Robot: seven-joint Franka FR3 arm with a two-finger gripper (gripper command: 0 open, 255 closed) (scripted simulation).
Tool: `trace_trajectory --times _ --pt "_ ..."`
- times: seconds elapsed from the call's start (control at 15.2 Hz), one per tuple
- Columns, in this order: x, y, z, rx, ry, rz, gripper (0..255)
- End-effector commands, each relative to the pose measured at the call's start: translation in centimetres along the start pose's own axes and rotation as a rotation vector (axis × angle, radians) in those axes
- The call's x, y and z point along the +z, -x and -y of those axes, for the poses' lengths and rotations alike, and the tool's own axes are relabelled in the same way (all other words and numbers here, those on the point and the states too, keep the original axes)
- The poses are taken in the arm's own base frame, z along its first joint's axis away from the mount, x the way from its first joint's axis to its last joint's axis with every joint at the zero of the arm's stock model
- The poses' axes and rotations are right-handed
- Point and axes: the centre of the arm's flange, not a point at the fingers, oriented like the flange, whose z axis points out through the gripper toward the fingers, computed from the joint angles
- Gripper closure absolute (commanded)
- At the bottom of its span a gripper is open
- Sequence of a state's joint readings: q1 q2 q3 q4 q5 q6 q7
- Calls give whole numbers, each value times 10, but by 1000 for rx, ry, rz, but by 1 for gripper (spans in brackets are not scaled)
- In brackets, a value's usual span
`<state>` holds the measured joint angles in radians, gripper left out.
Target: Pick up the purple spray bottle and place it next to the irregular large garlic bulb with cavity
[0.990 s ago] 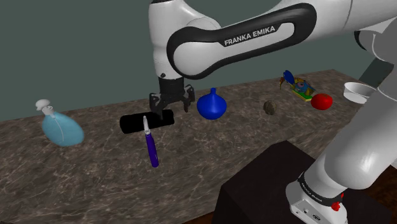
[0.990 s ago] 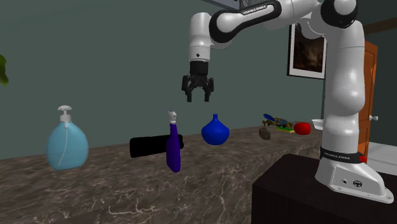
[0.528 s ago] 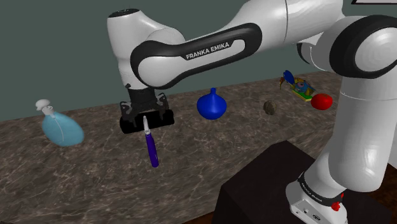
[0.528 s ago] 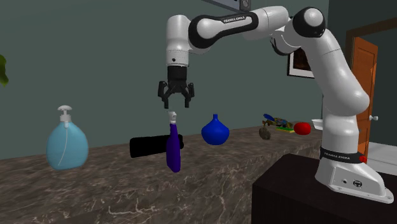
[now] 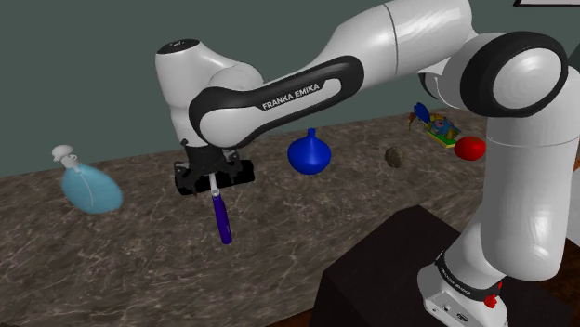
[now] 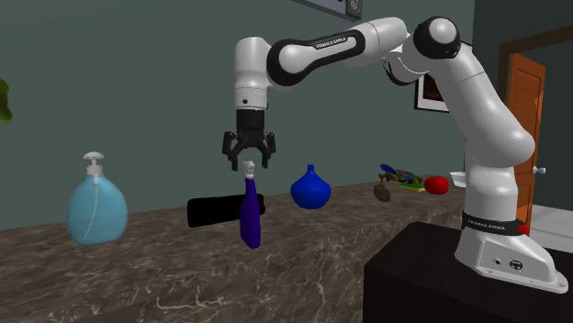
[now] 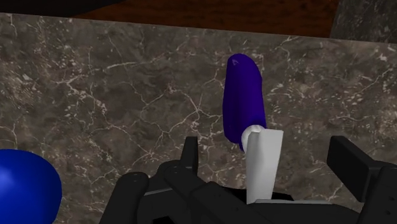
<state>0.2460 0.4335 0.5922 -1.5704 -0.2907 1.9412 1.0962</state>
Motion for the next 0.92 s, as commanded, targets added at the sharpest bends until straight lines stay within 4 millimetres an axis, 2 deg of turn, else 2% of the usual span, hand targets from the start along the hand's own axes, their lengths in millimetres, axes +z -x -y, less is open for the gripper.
trace_trajectory --times 0.0,0.46,0.53,0.86 --pt "8 1 0 0 0 0 0" --pt "8 1 0 0 0 0 0" --pt "8 1 0 0 0 0 255" --pt "8 1 0 0 0 0 255"
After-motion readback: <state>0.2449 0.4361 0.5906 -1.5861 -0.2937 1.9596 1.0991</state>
